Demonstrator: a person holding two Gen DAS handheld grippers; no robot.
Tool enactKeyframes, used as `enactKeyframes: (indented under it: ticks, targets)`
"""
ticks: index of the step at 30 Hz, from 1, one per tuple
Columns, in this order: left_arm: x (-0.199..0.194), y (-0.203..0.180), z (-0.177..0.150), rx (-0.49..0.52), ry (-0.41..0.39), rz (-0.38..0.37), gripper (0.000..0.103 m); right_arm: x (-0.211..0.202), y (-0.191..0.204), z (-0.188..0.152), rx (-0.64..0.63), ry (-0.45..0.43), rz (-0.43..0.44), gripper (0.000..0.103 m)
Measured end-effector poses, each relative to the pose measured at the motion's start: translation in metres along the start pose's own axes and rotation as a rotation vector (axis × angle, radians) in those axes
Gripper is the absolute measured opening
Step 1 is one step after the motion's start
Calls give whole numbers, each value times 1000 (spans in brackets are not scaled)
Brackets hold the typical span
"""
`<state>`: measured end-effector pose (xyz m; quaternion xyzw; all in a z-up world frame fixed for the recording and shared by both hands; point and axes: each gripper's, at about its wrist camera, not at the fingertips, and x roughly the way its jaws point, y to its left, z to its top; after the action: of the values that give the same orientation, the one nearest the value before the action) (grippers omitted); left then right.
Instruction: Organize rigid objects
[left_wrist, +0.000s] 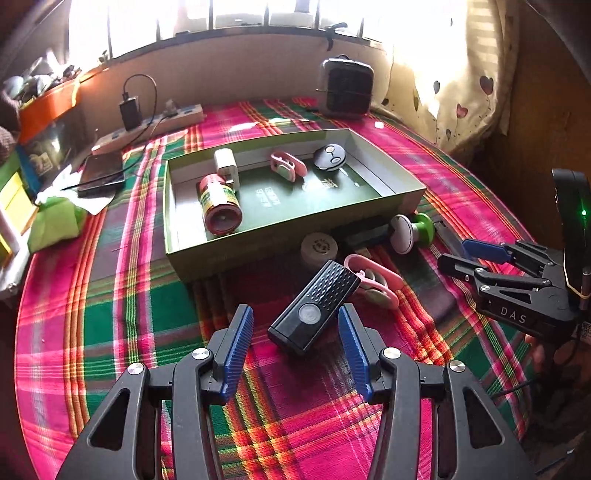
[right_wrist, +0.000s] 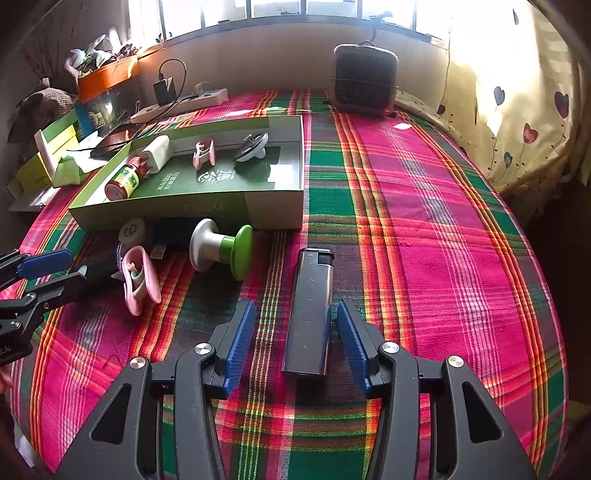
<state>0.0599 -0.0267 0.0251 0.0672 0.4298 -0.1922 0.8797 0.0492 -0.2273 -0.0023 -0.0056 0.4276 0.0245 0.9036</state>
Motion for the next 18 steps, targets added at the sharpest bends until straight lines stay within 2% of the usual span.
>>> enactKeyframes:
  ticks: [8, 18]
  targets:
    - [21, -7, 6, 55, 45, -15, 47, 1, -2, 0, 6, 1, -6, 52]
    - [29, -9, 9, 63, 40, -21, 49, 2, -3, 0, 11, 2, -9, 53]
